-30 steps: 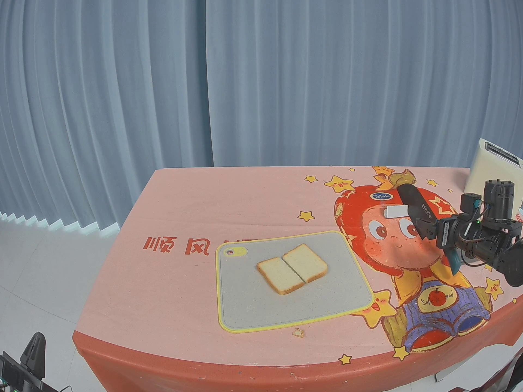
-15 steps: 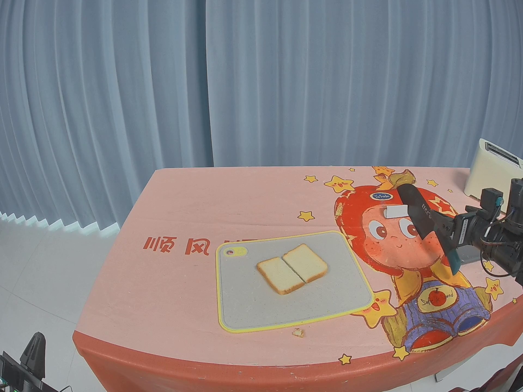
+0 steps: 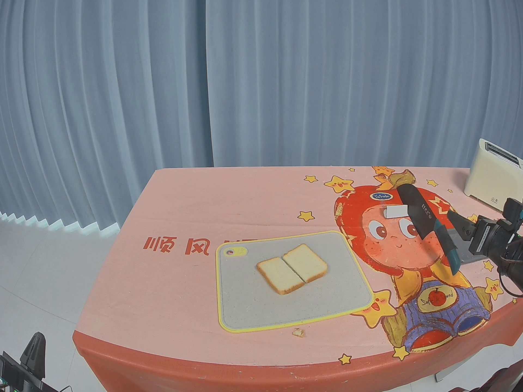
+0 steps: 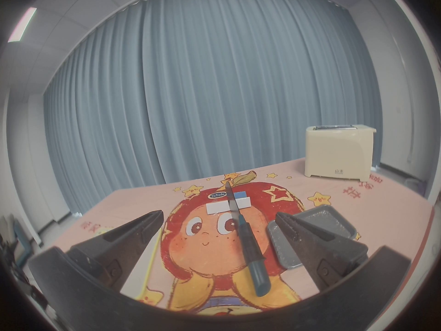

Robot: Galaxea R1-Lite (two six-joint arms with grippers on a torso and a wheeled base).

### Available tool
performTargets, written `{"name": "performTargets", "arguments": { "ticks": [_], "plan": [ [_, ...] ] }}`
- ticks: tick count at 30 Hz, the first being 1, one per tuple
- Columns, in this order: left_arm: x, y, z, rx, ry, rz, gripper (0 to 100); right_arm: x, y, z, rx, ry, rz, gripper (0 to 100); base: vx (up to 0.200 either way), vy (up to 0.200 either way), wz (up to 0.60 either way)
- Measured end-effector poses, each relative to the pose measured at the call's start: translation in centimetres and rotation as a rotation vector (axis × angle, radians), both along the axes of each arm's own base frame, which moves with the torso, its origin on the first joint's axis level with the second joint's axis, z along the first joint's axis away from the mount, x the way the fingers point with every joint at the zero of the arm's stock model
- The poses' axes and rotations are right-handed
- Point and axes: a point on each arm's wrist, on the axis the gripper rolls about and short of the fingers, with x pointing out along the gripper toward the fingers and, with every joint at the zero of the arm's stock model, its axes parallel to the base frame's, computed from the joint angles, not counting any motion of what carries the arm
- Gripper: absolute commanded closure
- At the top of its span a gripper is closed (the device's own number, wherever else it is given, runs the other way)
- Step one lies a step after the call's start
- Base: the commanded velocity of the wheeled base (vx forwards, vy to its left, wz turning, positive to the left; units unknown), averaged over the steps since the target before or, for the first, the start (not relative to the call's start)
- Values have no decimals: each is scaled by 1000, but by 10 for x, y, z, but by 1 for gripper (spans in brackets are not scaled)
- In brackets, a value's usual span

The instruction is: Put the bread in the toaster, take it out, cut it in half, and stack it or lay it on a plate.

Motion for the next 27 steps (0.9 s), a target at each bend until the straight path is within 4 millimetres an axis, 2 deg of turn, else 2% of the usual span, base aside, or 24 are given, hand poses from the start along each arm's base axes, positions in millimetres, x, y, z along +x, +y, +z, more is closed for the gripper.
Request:
{"name": "performTargets", "arguments": {
  "ticks": [6,10,16,27],
  "plan": [
    [0,0,0,0,0,0,100,-5,1,4,157,-15,-19,0,0,0,0],
    [0,0,0,0,0,1,100,-9,7,8,202,-30,48,0,0,0,0],
    [0,0,0,0,0,0,100,-17,20,12,152,-47,165,0,0,0,0],
    [0,0,0,0,0,1,100,-31,41,-2,-15,-15,345,0,0,0,0]
  ]
}}
